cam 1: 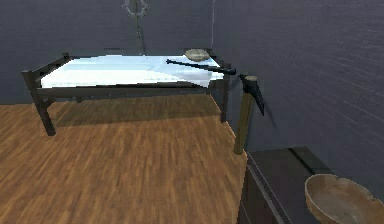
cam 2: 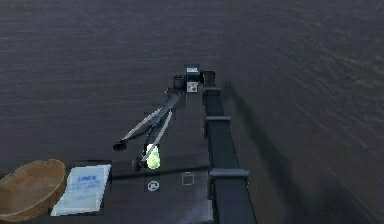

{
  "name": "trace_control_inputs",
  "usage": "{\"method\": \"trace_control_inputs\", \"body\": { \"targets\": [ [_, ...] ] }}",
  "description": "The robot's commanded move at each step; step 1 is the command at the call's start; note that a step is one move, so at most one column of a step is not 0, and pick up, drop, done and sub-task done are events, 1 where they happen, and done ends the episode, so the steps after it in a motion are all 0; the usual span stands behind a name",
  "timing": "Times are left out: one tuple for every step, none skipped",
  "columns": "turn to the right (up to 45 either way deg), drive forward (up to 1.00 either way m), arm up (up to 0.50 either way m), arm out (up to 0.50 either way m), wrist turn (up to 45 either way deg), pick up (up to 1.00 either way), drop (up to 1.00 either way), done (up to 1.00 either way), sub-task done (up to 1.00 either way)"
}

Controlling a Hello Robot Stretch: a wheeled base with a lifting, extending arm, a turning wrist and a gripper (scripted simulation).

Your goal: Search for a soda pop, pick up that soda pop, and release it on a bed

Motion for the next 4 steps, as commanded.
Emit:
{"method": "trace_control_inputs", "body": {
  "targets": [
    [0.0, 0.0, 0.0, 0.0, 45.0, 0.0, 0.0, 0.0, 0.0],
    [0.0, 0.0, 0.0, 0.0, 42.0, 0.0, 0.0, 0.0, 0.0],
    [0.0, 0.0, -0.3, 0.0, 0.0, 0.0, 0.0, 0.0, 0.0],
    [0.0, 0.0, 0.0, 0.0, 0.0, 1.0, 0.0, 0.0, 0.0]
  ]
}}
